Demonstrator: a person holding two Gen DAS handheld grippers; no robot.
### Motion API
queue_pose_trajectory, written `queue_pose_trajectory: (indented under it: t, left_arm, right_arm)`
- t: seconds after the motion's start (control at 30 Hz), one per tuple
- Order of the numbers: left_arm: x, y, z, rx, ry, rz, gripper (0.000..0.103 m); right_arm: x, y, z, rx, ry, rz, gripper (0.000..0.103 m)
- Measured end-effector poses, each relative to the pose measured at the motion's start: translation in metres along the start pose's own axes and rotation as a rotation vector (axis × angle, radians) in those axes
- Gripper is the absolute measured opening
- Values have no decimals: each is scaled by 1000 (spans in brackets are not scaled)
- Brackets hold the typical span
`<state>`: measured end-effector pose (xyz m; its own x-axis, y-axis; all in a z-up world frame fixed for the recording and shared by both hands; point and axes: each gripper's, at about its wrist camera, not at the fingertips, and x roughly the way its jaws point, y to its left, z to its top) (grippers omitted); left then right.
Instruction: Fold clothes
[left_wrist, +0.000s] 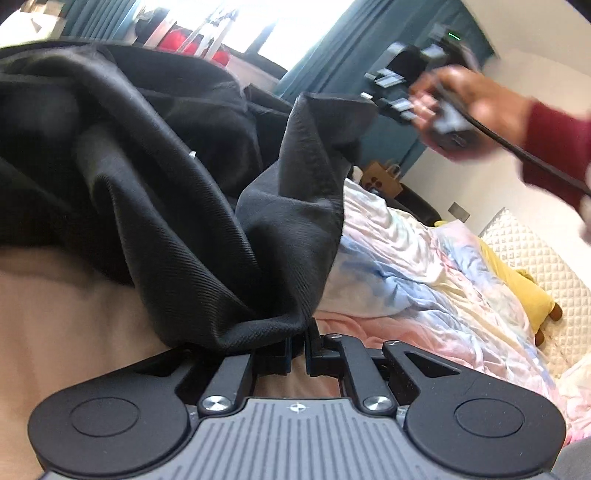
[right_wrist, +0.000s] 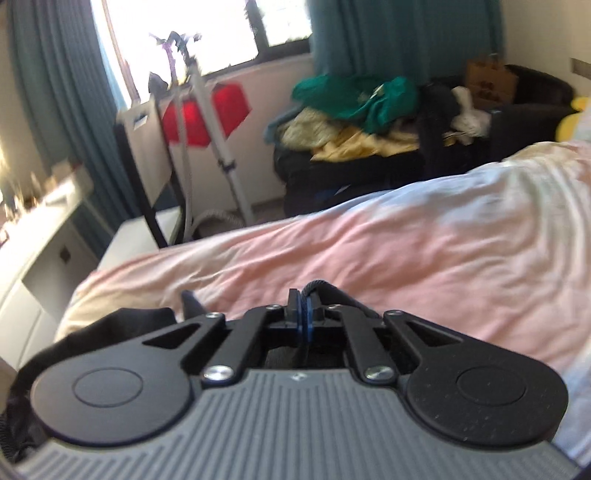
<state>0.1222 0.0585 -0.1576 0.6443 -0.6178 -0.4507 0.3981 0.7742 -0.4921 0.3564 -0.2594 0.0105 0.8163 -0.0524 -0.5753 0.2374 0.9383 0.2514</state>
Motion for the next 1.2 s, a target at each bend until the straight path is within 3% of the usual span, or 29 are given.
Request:
queue_pose_trajectory:
  t: [0.2, 0.3, 0.4, 0.47, 0.53, 0.6, 0.73, 0.77, 0.8, 0.87, 0.9, 1.03, 1.07, 1.1, 1.17, 1.2]
  left_arm:
    - [-21, -4, 8, 40, -21, 5, 7]
    - [-31, -5, 12, 56, -34, 17, 7]
    - [-33, -10, 11, 61, -31, 51, 7]
    - [-32, -16, 8, 61, -26, 77, 7]
    - [-31, -22, 6, 62, -21, 103, 7]
    - [-30, -28, 4, 63, -16, 129, 7]
    - [-26, -52, -6, 77, -3, 166, 7]
    - [-26, -51, -6, 76, 0, 169, 7]
    - [-26, -50, -5, 74, 2, 172, 7]
    - [-29, -50, -8, 69, 3, 174, 8]
    - [-26, -50, -8, 68, 5, 174, 8]
    - [-24, -48, -8, 59, 9, 173, 8]
    - [-25, -48, -9, 57, 8, 171, 8]
    - [-25, -47, -8, 51, 8, 166, 8]
    - [-25, -45, -7, 40, 6, 156, 8]
    - [-26, -47, -5, 47, 2, 155, 8]
  right_arm:
    - [-109, -110, -39, 149, -176, -30, 5]
    - [-151, -174, -77, 305, -209, -72, 5]
    - [-167, -234, -128, 516, -154, -62, 5]
    - [-163, -269, -163, 664, -58, -50, 6]
    - [-155, -299, -192, 856, 30, 8, 6]
    - [-148, -316, -211, 994, 59, 81, 8]
    - [-141, -325, -220, 1085, 55, 145, 12]
    - [-138, -323, -220, 1082, 70, 143, 24]
    - [-134, -322, -221, 1077, 92, 130, 46]
    - [-128, -318, -223, 1081, 123, 108, 71]
    - [-126, -317, -225, 1091, 120, 122, 71]
    - [-113, -307, -211, 1001, 94, 79, 68]
    - [-108, -304, -206, 963, 85, 55, 52]
    - [-103, -301, -200, 924, 67, 24, 28]
    - [-94, -296, -188, 834, 30, -38, 10]
    - [-91, -293, -181, 786, 5, -69, 7]
